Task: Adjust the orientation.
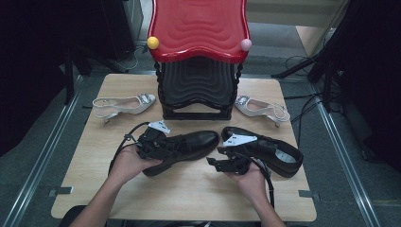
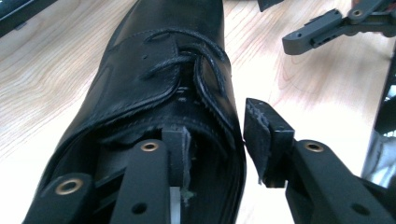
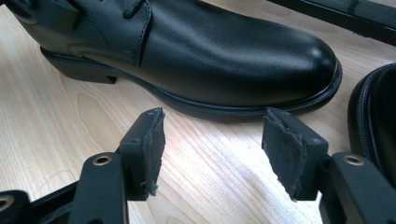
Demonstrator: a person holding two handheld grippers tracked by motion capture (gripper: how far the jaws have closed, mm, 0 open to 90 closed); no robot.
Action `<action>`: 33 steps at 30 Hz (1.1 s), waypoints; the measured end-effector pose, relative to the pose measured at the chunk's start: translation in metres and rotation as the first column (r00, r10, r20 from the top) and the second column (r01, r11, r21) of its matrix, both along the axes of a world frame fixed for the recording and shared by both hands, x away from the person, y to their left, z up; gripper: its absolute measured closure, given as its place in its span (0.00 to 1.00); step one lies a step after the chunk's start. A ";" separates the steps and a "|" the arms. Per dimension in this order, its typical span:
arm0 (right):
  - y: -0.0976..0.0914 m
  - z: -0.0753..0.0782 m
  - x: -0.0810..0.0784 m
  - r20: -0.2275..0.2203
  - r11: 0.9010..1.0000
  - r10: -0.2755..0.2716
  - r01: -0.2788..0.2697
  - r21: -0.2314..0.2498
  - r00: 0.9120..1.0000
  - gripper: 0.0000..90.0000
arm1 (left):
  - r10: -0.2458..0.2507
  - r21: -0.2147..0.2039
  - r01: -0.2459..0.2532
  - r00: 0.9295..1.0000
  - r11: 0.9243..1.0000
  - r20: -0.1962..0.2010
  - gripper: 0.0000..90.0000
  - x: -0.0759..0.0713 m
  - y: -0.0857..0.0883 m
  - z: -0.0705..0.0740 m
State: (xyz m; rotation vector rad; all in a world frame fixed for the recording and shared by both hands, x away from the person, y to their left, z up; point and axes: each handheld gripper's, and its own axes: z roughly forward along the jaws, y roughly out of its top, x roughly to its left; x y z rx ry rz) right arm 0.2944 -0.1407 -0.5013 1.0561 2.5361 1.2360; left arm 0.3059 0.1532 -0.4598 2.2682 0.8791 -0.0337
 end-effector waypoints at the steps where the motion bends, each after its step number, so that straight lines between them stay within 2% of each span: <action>1: 0.000 0.000 0.000 0.001 1.000 0.001 -0.001 0.000 1.000 0.45 | 0.000 -0.004 0.000 1.000 1.000 -0.004 0.69 0.000 0.003 0.002; 5: 0.003 0.000 0.001 0.003 1.000 0.008 -0.008 -0.001 1.000 0.46 | -0.005 -0.007 0.005 1.000 1.000 -0.022 0.63 -0.002 0.012 0.005; 6: 0.004 0.000 0.001 0.004 1.000 0.012 -0.012 -0.003 1.000 0.47 | -0.008 -0.019 0.007 1.000 1.000 -0.031 0.61 -0.002 0.015 0.006; 11: 0.013 -0.001 0.003 0.006 0.999 0.049 -0.049 -0.008 0.999 0.56 | 0.025 -0.019 -0.026 1.000 0.999 -0.017 0.58 -0.007 0.029 0.011; 15: 0.021 -0.002 0.005 0.001 0.997 0.077 -0.077 0.000 0.997 0.61 | 0.043 -0.016 -0.043 0.999 0.999 -0.020 0.56 -0.012 0.038 0.014; 21: 0.030 -0.005 0.009 -0.034 0.995 0.097 -0.096 0.013 0.995 0.72 | 0.077 -0.018 -0.077 0.997 0.997 -0.017 0.56 -0.019 0.051 0.018; 25: 0.037 -0.006 0.013 -0.044 0.994 0.110 -0.111 -0.013 0.993 0.82 | 0.108 -0.023 -0.109 0.994 0.994 -0.016 0.53 -0.023 0.061 0.022; 30: 0.044 -0.009 0.018 -0.061 0.992 0.123 -0.124 -0.020 0.991 0.99 | 0.147 -0.021 -0.147 0.989 0.989 -0.008 0.52 -0.028 0.072 0.023; 33: 0.047 -0.011 0.021 -0.066 0.991 0.126 -0.128 -0.023 0.990 1.00 | 0.164 -0.021 -0.164 0.986 0.986 -0.002 0.51 -0.030 0.079 0.023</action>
